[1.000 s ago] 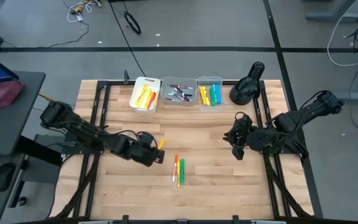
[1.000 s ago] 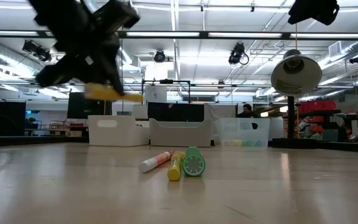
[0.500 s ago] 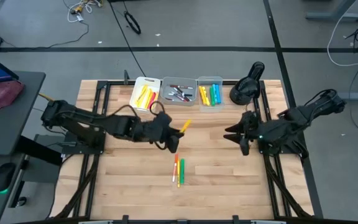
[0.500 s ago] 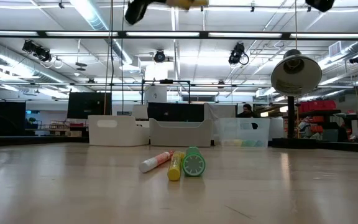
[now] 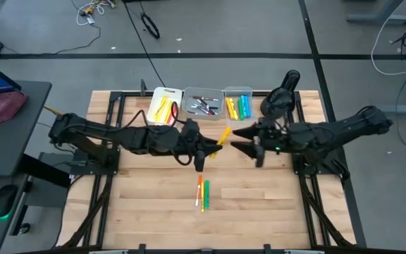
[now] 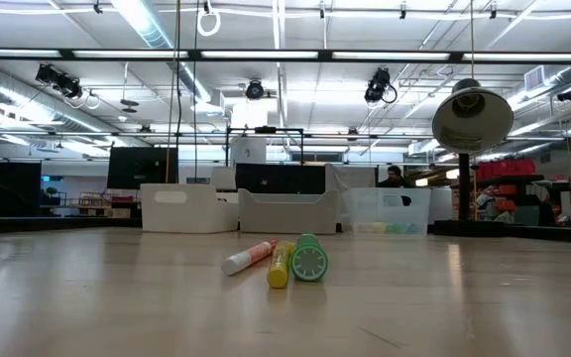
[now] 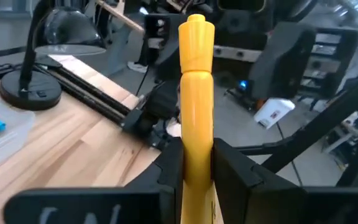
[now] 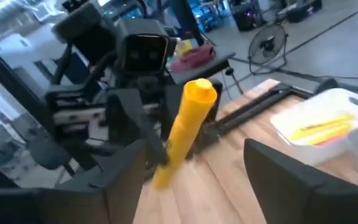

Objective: Pick & Place Markers
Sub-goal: Put the yellow highlighter pen into the transparent bin

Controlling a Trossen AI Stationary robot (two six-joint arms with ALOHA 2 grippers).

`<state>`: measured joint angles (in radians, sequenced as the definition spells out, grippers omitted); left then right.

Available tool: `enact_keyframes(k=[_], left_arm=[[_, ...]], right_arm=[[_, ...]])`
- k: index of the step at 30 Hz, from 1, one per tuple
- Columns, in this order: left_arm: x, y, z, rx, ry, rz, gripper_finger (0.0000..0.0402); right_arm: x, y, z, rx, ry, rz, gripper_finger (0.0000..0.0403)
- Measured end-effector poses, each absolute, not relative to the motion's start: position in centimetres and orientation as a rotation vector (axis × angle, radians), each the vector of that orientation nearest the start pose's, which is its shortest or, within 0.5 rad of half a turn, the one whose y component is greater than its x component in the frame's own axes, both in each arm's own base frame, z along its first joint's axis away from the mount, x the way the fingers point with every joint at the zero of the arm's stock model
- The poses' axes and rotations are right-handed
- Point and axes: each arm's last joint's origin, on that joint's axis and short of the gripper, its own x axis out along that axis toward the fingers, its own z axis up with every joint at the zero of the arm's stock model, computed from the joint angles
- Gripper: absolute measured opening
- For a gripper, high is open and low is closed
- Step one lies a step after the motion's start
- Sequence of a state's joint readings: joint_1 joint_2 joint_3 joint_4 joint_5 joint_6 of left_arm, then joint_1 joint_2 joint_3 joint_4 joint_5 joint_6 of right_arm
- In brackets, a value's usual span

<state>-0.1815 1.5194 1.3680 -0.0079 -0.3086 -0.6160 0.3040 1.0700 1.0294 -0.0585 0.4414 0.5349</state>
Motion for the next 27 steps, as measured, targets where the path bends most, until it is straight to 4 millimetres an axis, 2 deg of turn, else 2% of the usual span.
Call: enact_keyframes(k=[5, 9, 12, 16, 21, 27], left_arm=[[35.1, -5.5, 37.1, -0.573, 0.116, 0.177, 0.0066], [35.1, -5.5, 36.9, -0.571, 0.124, 0.178, 0.0066], [35.1, -5.5, 37.0, -0.572, 0.123, 0.178, 0.0066], [35.1, -5.6, 37.0, -0.577, 0.123, 0.172, 0.0066], [35.3, -5.6, 36.7, -0.573, 0.138, 0.161, 0.0097], [35.3, -5.6, 36.6, -0.573, 0.149, 0.165, 0.0113]], right_arm=[[25.0, 5.1, 37.3, 0.538, 0.004, -0.078, 0.0274], [25.8, 4.8, 37.0, 0.552, -0.002, -0.082, 0.0254], [25.8, 4.8, 37.0, 0.554, -0.006, -0.083, 0.0219], [25.8, 4.8, 37.0, 0.535, -0.005, -0.084, 0.0149], [25.8, 4.8, 36.9, 0.532, 0.006, -0.081, 0.0054], [25.8, 4.8, 36.8, 0.493, 0.021, -0.087, 0.0051]])
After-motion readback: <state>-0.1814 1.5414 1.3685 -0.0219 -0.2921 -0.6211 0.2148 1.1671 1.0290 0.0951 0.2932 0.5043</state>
